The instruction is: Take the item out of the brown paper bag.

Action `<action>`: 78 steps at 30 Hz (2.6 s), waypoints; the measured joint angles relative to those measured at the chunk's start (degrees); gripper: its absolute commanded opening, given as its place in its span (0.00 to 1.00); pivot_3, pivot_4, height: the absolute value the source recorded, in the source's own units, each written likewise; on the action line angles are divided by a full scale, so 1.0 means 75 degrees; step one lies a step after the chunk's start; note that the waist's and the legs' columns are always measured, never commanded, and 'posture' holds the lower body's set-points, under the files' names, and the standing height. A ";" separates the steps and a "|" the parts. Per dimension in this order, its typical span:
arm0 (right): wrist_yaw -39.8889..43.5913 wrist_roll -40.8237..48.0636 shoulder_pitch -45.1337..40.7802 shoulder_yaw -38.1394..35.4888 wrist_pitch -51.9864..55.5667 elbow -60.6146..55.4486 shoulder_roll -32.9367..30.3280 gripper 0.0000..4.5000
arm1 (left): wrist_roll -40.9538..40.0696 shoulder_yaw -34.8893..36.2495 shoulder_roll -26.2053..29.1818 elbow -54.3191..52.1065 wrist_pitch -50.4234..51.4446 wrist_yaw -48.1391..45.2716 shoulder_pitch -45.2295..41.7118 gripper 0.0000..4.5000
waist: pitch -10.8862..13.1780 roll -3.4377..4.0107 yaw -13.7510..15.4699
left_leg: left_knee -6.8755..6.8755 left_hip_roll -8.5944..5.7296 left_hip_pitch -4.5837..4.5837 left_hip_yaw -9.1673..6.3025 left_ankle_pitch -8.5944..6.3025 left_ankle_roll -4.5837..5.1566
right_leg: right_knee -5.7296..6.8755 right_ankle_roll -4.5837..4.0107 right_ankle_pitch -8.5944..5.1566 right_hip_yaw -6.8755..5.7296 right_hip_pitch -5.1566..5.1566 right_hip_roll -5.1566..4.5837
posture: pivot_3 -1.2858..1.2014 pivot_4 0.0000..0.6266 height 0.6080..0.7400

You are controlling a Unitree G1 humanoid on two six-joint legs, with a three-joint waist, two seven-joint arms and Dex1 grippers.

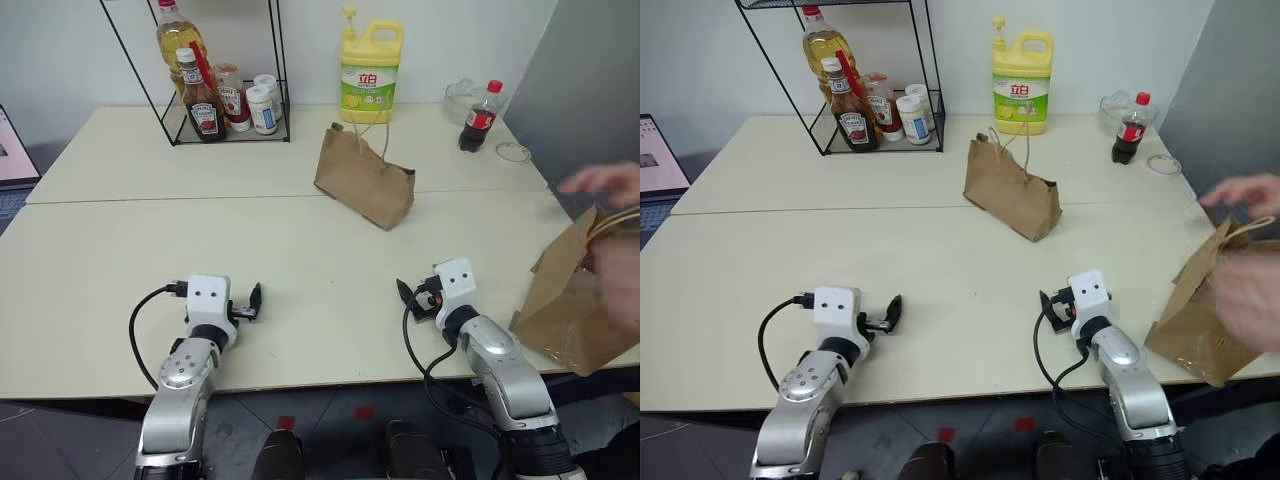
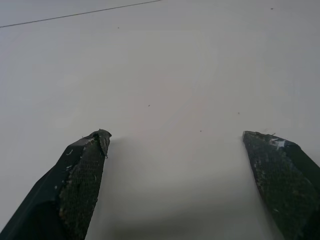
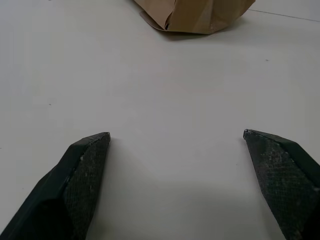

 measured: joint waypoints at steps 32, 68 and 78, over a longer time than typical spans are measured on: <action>0.0182 0.0048 -0.1855 -0.0344 0.0626 -0.0171 -0.0694 1.00 | -0.0910 0.0305 0.1581 0.0599 0.0378 -0.1686 -0.1706 1.00 | 0.0012 -0.0010 0.0024 | 0.0001 0.0000 -0.0010 -0.0001 0.0001 -0.0001 | 0.0005 -0.0001 0.0001 -0.0003 -0.0008 0.0000 | 0.52 0.24 1.00; 0.1504 -0.1167 -0.8310 0.0697 -0.2083 0.8178 -0.0435 1.00 | -0.2723 0.0069 0.3941 0.1378 0.1602 -0.5346 -0.4906 1.00 | 0.0150 -0.0016 -0.0157 | -0.0007 0.0001 -0.0026 0.0000 0.0001 -0.0001 | 0.0031 -0.0003 0.0003 -0.0006 -0.0032 0.0000 | 0.52 0.24 1.00; 0.1377 -0.1087 -0.9818 0.0190 -0.2574 1.0791 -0.0033 1.00 | -0.2733 0.0070 0.3844 0.1314 0.1593 -0.5159 -0.4900 1.00 | 0.0160 -0.0015 -0.0175 | -0.0007 0.0001 -0.0027 0.0002 0.0002 -0.0002 | 0.0041 -0.0004 0.0003 -0.0005 -0.0039 -0.0001 | 0.52 0.24 1.00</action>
